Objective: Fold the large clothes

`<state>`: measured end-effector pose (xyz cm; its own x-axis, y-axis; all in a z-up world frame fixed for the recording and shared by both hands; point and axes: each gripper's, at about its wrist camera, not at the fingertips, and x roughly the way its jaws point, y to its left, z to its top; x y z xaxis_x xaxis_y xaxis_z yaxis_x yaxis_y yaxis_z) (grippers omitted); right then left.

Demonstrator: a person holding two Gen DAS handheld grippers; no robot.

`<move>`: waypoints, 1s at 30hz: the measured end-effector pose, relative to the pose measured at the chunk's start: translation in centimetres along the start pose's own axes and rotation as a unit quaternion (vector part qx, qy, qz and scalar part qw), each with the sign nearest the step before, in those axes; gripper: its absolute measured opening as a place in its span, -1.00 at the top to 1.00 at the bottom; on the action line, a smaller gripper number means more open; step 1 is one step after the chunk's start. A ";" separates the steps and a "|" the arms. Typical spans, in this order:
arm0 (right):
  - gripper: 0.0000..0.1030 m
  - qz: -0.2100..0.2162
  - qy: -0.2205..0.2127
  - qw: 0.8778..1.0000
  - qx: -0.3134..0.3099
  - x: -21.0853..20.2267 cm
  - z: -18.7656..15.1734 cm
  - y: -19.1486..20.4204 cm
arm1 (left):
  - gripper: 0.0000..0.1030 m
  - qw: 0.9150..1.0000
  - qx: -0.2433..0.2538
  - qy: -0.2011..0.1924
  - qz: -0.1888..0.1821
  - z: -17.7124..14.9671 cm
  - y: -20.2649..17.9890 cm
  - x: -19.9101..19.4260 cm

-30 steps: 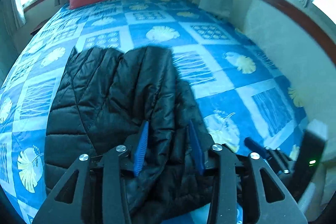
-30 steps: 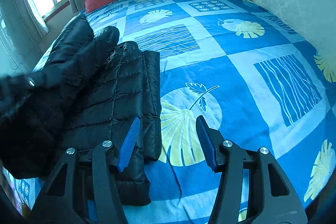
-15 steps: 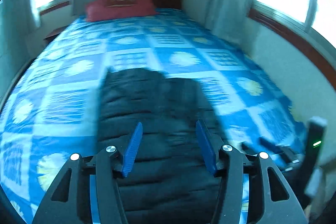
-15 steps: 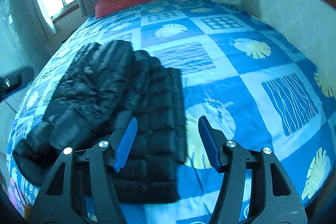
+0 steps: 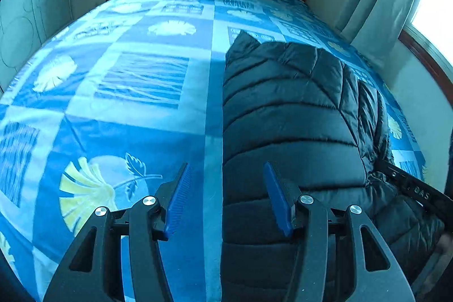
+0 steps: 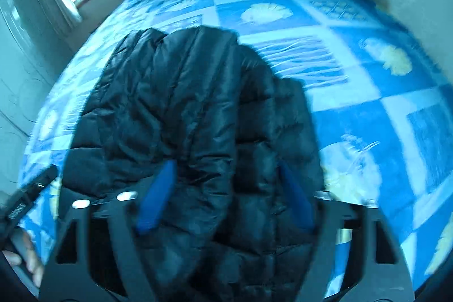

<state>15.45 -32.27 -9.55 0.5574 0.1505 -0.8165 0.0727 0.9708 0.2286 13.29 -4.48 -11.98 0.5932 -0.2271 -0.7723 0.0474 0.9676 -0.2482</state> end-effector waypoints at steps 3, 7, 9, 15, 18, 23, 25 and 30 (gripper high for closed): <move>0.61 -0.010 -0.018 1.000 -0.016 -0.6 0.1 -0.2 | -0.04 1.000 -0.001 0.004 -0.015 0.0 -0.1 0.3; 0.67 -0.037 -0.024 0.999 0.003 -0.4 0.7 -3.0 | -0.09 0.999 0.019 -0.006 -0.048 0.2 -1.8 0.1; 0.67 -0.045 -0.014 0.999 0.017 0.7 0.7 -5.1 | -0.20 0.998 0.023 -0.005 -0.066 0.0 -2.9 0.7; 0.67 -0.033 0.015 0.999 0.040 4.3 -0.2 -9.1 | -0.24 0.996 0.048 0.012 -0.079 -0.8 -5.7 3.5; 0.67 -0.038 0.013 0.999 0.030 5.1 -0.5 -9.0 | -0.24 0.996 0.065 0.015 -0.061 -1.0 -6.8 5.4; 0.65 -0.031 0.006 0.999 0.040 4.7 -0.5 -9.3 | -0.24 0.996 0.078 0.007 -0.043 -1.5 -7.1 6.0; 0.49 -0.044 0.002 0.998 0.034 3.9 -0.4 -9.2 | -0.24 0.996 0.073 0.006 -0.044 -1.4 -7.0 5.7; 0.14 -0.059 -0.013 0.997 0.048 0.9 -0.4 -9.8 | -0.24 0.997 0.058 0.009 -0.052 -1.5 -6.4 5.2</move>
<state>14.90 -41.60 -12.72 0.5622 0.0301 -0.8264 0.2175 0.9588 0.1829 14.87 -12.03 -15.28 0.5654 -0.3278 -0.7569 0.2006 0.9447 -0.2593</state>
